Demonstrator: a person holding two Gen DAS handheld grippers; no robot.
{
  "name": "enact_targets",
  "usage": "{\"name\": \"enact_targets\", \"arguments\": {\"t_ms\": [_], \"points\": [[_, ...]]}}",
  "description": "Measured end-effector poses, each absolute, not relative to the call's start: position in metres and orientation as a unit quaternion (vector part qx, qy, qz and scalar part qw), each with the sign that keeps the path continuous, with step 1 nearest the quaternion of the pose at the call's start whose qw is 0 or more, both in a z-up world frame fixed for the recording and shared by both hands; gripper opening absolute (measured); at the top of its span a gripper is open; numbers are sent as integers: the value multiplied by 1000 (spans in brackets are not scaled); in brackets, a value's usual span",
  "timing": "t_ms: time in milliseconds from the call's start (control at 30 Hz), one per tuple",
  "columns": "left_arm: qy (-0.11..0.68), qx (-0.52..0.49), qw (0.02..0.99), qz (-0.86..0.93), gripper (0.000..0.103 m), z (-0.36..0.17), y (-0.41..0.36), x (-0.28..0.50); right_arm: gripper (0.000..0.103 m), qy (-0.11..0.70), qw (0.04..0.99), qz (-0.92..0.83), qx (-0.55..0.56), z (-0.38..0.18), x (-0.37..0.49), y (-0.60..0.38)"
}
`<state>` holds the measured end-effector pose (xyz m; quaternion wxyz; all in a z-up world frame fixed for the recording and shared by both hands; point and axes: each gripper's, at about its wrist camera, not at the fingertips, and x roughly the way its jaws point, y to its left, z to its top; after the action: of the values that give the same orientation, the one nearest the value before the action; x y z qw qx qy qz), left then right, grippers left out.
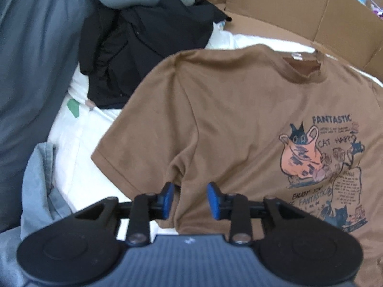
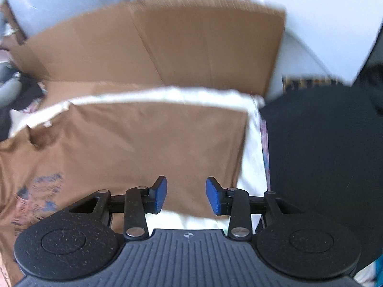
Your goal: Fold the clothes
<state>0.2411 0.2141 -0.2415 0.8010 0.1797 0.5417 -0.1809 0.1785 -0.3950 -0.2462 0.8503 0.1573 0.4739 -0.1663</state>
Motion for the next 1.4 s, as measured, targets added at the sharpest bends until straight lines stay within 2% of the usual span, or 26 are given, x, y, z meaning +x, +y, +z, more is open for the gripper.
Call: {"name": "enact_targets", "arguments": {"t_ms": [67,200,267,400,500,633,1000,1067,1200,1267,1400], "points": [[538,175,804,-182,47,-233,216,241,44,464,858,-163,147,-220,185,-392],[530,167,810,-188,58,-214,219,241,46,452,869,-152,135,-170,193,-383],[527,166,811,-190,70,-204,221,242,54,448,872,-142,135,-148,194,-379],[521,166,814,-194,72,-185,224,243,68,443,877,-131,133,-116,193,-368],[514,159,819,-199,80,-170,229,242,75,441,878,-128,135,-102,189,-359],[506,160,822,-204,80,-150,237,241,88,435,880,-128,143,-88,180,-346],[492,124,839,-197,79,-103,283,239,89,439,882,-100,142,-70,160,-284],[493,112,842,-187,73,-100,295,240,89,443,882,-85,139,-71,162,-267],[495,95,847,-170,68,-104,317,250,89,438,886,-50,140,-76,169,-234],[496,86,849,-162,61,-107,328,256,89,433,890,-33,141,-80,174,-219],[501,80,849,-150,55,-125,342,272,89,422,896,-7,138,-95,180,-190]]}}
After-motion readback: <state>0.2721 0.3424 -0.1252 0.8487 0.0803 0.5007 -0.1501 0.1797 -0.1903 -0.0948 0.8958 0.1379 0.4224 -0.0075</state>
